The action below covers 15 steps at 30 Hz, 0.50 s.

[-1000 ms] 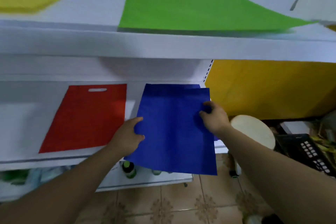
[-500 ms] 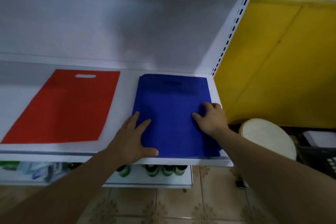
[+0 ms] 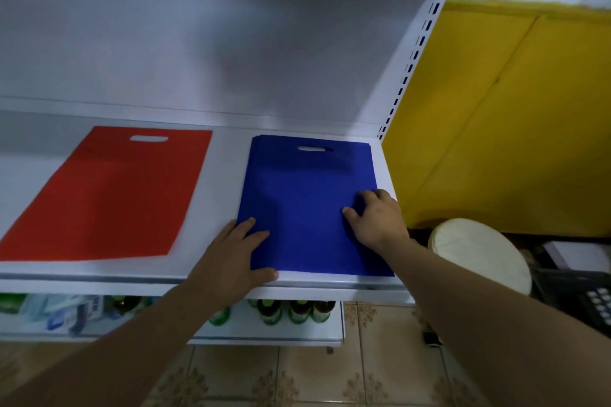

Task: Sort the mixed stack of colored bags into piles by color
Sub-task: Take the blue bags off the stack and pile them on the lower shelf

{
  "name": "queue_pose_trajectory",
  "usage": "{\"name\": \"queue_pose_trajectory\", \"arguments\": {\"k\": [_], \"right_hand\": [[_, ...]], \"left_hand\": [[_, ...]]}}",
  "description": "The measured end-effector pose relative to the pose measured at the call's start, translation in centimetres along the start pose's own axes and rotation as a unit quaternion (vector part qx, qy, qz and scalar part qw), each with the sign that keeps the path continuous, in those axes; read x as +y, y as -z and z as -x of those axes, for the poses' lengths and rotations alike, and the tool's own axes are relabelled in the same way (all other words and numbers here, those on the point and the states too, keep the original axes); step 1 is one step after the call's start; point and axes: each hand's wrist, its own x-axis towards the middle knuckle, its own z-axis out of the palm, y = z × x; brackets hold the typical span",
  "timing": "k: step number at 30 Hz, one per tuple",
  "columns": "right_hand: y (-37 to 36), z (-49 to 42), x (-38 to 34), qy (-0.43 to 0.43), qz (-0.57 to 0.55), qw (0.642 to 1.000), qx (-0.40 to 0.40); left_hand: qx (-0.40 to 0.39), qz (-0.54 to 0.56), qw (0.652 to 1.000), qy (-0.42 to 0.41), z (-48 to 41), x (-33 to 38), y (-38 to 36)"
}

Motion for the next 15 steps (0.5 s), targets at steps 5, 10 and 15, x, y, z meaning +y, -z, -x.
{"name": "queue_pose_trajectory", "arguments": {"k": [5, 10, 15], "right_hand": [[1.1, 0.3, -0.3, 0.004, 0.008, 1.000, -0.017], [4.3, 1.9, -1.5, 0.006, 0.037, 0.999, -0.036], [7.6, 6.3, -3.7, 0.001, 0.043, 0.998, -0.041]], "left_hand": [[-0.016, 0.025, 0.999, 0.018, 0.4, 0.5, 0.8], [-0.010, 0.065, 0.998, 0.021, 2.5, 1.3, 3.4], [0.016, 0.054, 0.998, -0.014, 6.6, 3.0, 7.2]]}}
